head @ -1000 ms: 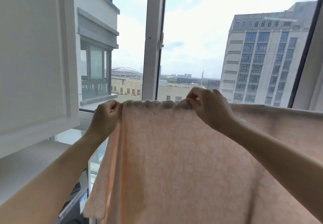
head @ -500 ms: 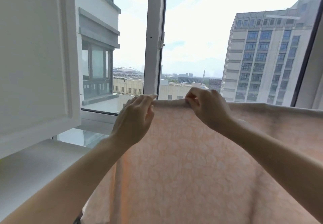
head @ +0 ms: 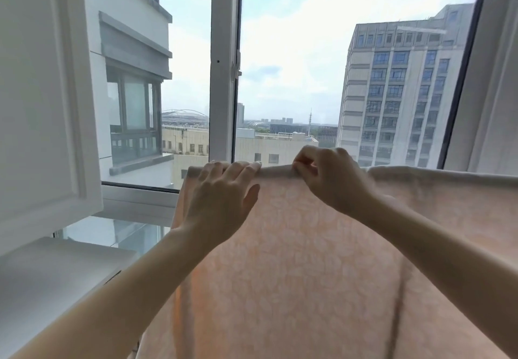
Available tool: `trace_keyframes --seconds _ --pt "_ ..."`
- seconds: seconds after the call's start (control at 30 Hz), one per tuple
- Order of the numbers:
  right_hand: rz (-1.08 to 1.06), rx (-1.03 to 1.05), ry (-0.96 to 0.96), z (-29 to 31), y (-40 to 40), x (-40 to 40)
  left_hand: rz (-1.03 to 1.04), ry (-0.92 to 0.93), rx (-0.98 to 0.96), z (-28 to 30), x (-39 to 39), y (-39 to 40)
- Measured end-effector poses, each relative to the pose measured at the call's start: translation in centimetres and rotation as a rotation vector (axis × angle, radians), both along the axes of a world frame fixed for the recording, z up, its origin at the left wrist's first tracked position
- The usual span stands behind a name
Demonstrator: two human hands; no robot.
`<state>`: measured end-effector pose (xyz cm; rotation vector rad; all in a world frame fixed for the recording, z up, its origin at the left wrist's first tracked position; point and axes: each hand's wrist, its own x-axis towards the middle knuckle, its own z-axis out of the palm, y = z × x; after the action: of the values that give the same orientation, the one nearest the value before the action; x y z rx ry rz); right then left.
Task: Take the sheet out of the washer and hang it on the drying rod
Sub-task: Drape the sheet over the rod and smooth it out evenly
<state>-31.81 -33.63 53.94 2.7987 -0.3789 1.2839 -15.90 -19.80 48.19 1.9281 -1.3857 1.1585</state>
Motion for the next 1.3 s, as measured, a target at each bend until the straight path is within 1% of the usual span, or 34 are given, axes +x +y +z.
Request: trace_keyframes --seconds 0.1,0.3,0.5,0.63,0.7,0.8,0.9,0.93,0.97,1.0,1.07,1.1,1.13,1.17,1.3 --pt "-0.015 0.024 0.034 0.3 -0.4 -0.5 -0.020 0.003 0.072 0.1 -1.0 -0.9" --pt "-0.101 0.106 0.087 1.4 -2.6 -4.3 0.010 -0.019 0.114 -0.1 -1.5 -1.8" --pt "-0.084 0.096 0.080 1.6 -3.4 -5.2 0.013 -0.028 0.102 0.1 -2.5 -3.0" --pt "-0.095 0.057 0.056 1.3 -3.4 -4.9 -0.014 -0.046 0.065 0.2 -2.5 -2.7" --pt "-0.124 0.038 0.029 1.1 -3.2 -4.6 -0.055 -0.022 0.026 0.7 -1.9 -2.1" --pt "-0.114 0.038 -0.042 1.3 -3.1 -4.0 -0.050 0.084 -0.057 1.5 0.2 -1.0" --pt "-0.104 0.034 -0.094 1.8 -2.8 -3.2 0.038 0.181 -0.030 2.0 2.9 0.1" --pt "-0.107 0.029 -0.102 1.8 -2.8 -3.0 0.075 0.230 -0.026 1.9 3.9 0.5" --pt "-0.106 0.025 -0.102 1.8 -2.9 -2.9 0.077 0.318 -0.047 1.7 4.9 0.9" --pt "-0.099 0.023 -0.099 1.7 -2.9 -2.7 0.017 0.473 -0.091 1.5 5.9 1.4" --pt "-0.077 0.027 -0.089 1.6 -3.0 -2.4 -0.271 0.911 -0.203 0.9 7.2 2.6" --pt "-0.069 0.023 -0.088 1.6 -2.9 -2.2 -0.396 1.085 -0.250 0.6 7.5 3.2" --pt "-0.064 0.017 -0.088 1.6 -2.9 -2.0 -0.468 1.168 -0.271 0.3 7.7 4.0" --pt "-0.060 0.013 -0.088 1.6 -2.9 -1.8 -0.498 1.170 -0.264 0.0 7.9 4.6" --pt "-0.066 -0.015 -0.066 1.2 -2.8 -1.1 -0.474 1.084 -0.208 0.1 8.9 7.0"
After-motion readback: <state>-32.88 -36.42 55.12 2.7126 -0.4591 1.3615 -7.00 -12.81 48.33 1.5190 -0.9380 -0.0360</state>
